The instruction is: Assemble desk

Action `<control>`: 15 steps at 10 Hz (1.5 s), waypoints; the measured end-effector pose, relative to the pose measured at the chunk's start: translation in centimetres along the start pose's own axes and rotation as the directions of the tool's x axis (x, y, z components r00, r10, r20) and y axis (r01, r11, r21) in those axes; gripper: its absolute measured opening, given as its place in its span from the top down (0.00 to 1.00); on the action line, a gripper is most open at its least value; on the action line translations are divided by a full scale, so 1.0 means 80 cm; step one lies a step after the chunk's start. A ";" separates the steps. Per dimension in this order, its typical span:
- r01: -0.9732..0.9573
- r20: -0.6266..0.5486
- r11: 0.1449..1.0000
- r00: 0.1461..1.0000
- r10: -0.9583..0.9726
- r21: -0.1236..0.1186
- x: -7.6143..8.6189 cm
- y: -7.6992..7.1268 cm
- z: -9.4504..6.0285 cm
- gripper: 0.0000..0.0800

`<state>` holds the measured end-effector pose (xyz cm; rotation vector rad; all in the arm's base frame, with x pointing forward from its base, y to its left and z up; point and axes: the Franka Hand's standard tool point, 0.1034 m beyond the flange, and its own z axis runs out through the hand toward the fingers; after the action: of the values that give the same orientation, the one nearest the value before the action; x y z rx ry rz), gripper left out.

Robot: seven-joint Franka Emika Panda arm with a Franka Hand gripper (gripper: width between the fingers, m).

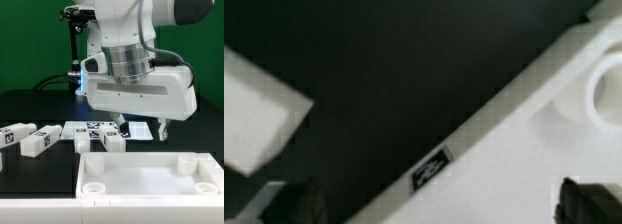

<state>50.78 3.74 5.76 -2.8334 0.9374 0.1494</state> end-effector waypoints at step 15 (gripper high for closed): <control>0.683 0.320 0.718 0.715 -0.621 -0.134 -0.037 0.046 0.007 0.19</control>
Offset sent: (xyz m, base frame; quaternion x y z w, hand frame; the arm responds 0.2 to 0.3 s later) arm 0.0000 0.0000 0.0000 0.0000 0.0000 -0.1938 0.9810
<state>46.16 2.66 5.19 -3.0610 -0.2016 0.5517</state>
